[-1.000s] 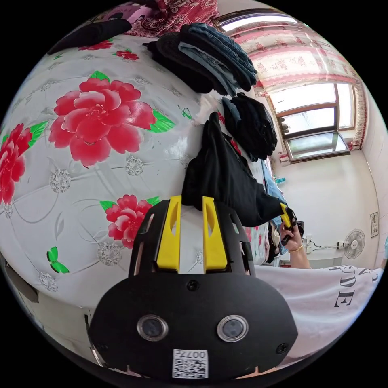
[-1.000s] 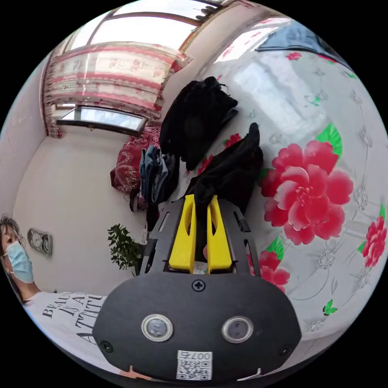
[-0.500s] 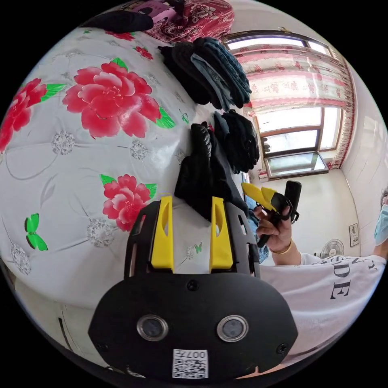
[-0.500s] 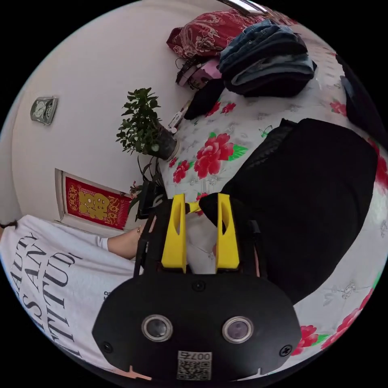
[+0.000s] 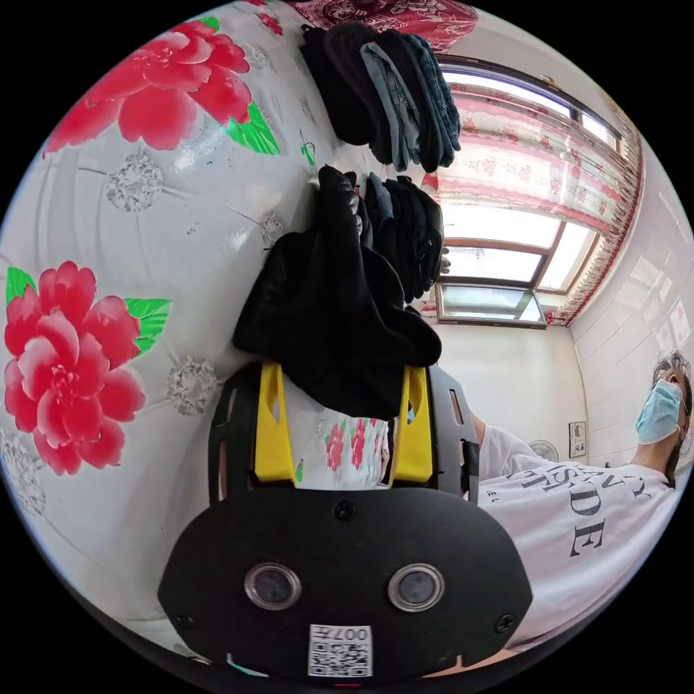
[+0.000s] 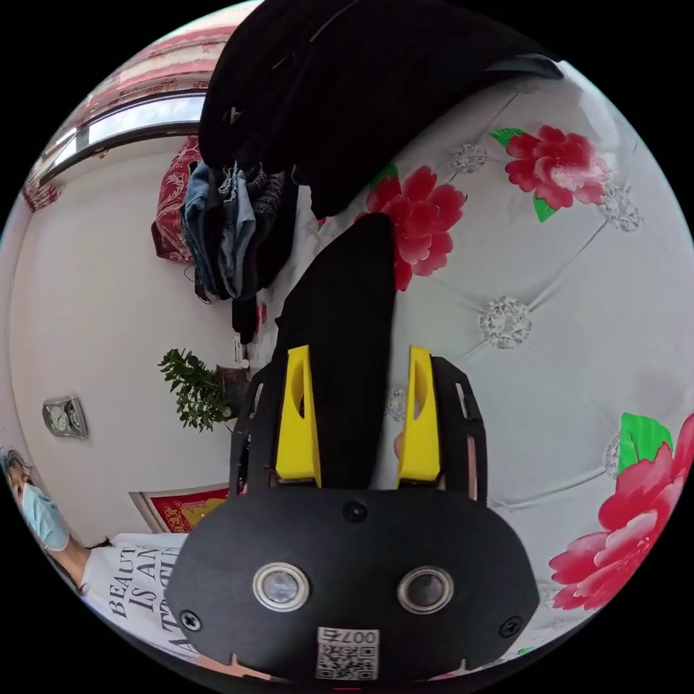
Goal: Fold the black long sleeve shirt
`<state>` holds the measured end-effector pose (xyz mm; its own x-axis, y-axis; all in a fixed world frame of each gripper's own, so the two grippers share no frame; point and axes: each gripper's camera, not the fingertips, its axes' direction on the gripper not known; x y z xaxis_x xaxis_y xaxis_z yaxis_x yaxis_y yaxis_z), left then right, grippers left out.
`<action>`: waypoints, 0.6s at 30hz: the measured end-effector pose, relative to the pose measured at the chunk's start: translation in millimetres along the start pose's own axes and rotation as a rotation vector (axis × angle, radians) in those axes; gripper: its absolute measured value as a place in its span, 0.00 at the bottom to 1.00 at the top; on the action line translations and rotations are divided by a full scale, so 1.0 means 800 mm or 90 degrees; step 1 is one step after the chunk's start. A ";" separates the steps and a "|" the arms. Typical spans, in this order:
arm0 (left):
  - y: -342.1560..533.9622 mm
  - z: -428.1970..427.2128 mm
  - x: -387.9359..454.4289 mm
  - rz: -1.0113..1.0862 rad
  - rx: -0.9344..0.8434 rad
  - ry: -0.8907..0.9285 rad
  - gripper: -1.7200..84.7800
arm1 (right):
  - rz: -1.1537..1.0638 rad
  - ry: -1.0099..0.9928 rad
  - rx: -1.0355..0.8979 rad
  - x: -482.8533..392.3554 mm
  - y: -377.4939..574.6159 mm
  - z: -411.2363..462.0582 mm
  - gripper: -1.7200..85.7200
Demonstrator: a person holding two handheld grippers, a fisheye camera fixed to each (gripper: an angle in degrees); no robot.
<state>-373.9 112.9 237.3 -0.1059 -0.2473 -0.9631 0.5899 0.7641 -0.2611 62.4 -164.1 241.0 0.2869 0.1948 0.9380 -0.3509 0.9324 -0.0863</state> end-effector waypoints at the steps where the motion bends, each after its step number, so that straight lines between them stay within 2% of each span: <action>1: -0.005 0.006 -0.003 -0.006 -0.008 -0.007 0.20 | 0.006 -0.020 0.007 0.008 -0.008 0.004 0.15; 2: -0.009 0.009 -0.002 0.004 -0.012 -0.014 0.15 | 0.024 -0.060 0.000 0.018 -0.015 0.009 0.15; 4: -0.017 0.013 0.007 0.024 -0.028 -0.020 0.12 | 0.046 -0.113 -0.033 0.030 -0.021 0.017 0.14; 6: -0.025 0.009 0.029 0.058 -0.025 -0.037 0.11 | 0.039 -0.170 -0.024 0.027 -0.018 0.006 0.13; 9: -0.048 -0.012 0.079 0.102 0.002 0.003 0.10 | -0.023 -0.270 -0.018 -0.020 -0.002 -0.025 0.12; 14: -0.145 -0.060 0.248 0.301 0.015 0.091 0.10 | -0.188 -0.454 0.096 -0.177 -0.009 -0.114 0.09; 18: -0.261 -0.097 0.392 0.448 0.017 0.066 0.10 | -0.327 -0.462 0.193 -0.321 -0.032 -0.150 0.09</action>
<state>-592.4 -78.0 -14.9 0.2327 0.3582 -0.9042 0.5657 0.7064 0.4254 104.6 -201.7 -38.3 -0.1185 -0.5510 0.8261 -0.5825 0.7123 0.3915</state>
